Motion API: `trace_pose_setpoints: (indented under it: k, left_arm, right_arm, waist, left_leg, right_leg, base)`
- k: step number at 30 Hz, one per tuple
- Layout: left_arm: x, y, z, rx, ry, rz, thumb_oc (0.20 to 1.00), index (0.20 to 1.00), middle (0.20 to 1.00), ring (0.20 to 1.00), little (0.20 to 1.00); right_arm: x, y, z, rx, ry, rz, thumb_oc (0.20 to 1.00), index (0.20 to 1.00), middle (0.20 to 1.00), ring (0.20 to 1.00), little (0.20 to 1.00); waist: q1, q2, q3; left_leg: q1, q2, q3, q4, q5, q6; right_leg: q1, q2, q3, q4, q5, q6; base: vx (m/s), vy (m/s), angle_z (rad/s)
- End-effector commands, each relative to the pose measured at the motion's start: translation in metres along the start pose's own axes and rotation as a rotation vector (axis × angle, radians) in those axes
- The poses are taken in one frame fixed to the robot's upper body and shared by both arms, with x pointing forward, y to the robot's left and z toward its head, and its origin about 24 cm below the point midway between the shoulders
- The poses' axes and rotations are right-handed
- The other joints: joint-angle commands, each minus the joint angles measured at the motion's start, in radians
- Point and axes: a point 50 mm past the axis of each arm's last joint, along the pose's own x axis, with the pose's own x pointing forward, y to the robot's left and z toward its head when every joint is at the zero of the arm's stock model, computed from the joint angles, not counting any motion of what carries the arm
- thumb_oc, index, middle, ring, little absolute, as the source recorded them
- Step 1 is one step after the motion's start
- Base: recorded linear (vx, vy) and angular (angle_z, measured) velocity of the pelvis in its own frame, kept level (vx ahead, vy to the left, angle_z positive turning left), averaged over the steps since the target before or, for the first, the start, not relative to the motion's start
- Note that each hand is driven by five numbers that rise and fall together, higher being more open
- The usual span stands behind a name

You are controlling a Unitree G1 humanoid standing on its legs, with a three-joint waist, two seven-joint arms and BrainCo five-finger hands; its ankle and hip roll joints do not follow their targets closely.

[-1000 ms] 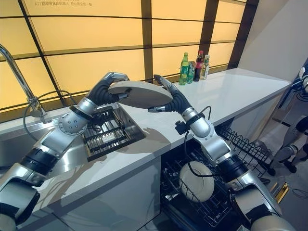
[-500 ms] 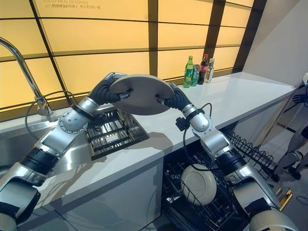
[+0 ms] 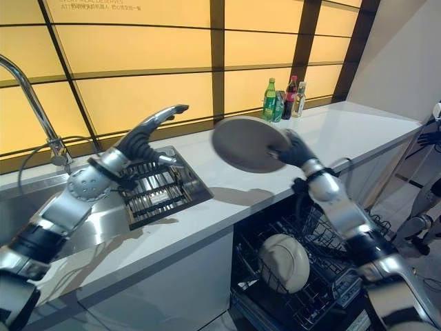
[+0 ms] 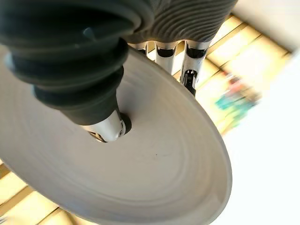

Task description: Pick up plates and place into dishwasher.

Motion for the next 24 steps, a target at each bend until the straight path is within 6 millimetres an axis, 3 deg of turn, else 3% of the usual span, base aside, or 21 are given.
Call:
trace_pose_setpoints:
  k: [1,3,4,6,14,18,24]
  left_arm:
    - [-0.007,0.031,0.007,0.044,-0.034,0.07,1.0,1.0,1.0,1.0,1.0]
    - [-0.011,0.031,0.006,0.036,-0.026,0.074,1.0,1.0,1.0,1.0,1.0]
    - [-0.021,0.031,0.004,0.002,-0.01,0.085,1.0,1.0,1.0,1.0,1.0]
    - [-0.027,0.033,0.003,0.0,0.0,0.106,1.0,1.0,1.0,1.0,1.0]
    - [-0.043,0.037,-0.002,-0.094,0.034,0.236,1.0,1.0,1.0,1.0,1.0]
    - [-0.043,0.031,0.003,-0.192,-0.008,0.27,1.0,1.0,1.0,1.0,1.0]
    - [-0.036,0.028,0.017,-0.2,-0.1,0.287,1.0,1.0,1.0,1.0,1.0]
  right_arm:
    - [0.004,-0.047,0.003,-0.098,-0.003,-0.178,0.2,0.2,0.2,0.2,0.2]
    - [0.001,-0.051,-0.003,-0.117,0.021,-0.195,0.2,0.2,0.2,0.2,0.2]
    - [-0.009,-0.064,-0.019,-0.151,0.09,-0.251,0.2,0.2,0.2,0.2,0.2]
    - [-0.016,-0.075,-0.029,-0.185,0.149,-0.289,0.2,0.2,0.2,0.2,0.2]
    - [-0.027,-0.103,-0.048,-0.25,0.265,-0.404,0.2,0.2,0.2,0.2,0.2]
    - [-0.025,-0.108,-0.053,-0.294,0.321,-0.432,0.2,0.2,0.2,0.2,0.2]
    - [-0.009,-0.123,-0.05,-0.273,0.371,-0.467,0.2,0.2,0.2,0.2,0.2]
  waist:
    - [0.013,0.016,0.069]
    - [0.013,0.017,0.074]
    - [0.015,0.019,0.094]
    - [0.018,0.021,0.113]
    - [0.022,0.035,0.242]
    - [0.038,0.044,0.306]
    - [0.065,0.058,0.381]
  left_leg:
    - [0.002,-0.096,0.044,0.009,-0.116,0.076]
    - [0.001,-0.095,0.044,0.009,-0.116,0.075]
    - [-0.01,-0.093,0.043,0.009,-0.114,0.075]
    - [-0.027,-0.091,0.042,0.009,-0.11,0.074]
    - [-0.102,-0.086,0.037,0.015,-0.096,0.067]
    - [-0.141,-0.084,0.036,0.022,-0.08,0.064]
    - [-0.199,-0.084,0.025,0.024,-0.055,0.055]
  right_leg:
    - [0.051,0.02,0.031,0.009,-0.133,0.057]
    - [0.049,0.021,0.032,0.009,-0.132,0.057]
    - [0.037,0.021,0.034,0.009,-0.129,0.057]
    - [0.021,0.02,0.034,0.009,-0.125,0.058]
    - [-0.048,0.018,0.039,0.019,-0.121,0.055]
    - [-0.082,0.015,0.028,0.025,-0.108,0.052]
    - [-0.134,0.012,0.005,0.036,-0.095,0.047]
  base:
    - [0.0,-0.018,-0.09]
    - [-0.01,-0.018,-0.1]
    - [-0.07,-0.038,-0.1]
    - [-0.08,-0.047,-0.07]
    - [-0.14,-0.044,-0.03]
    - [-0.13,-0.061,0.03]
    - [-0.08,-0.062,0.02]
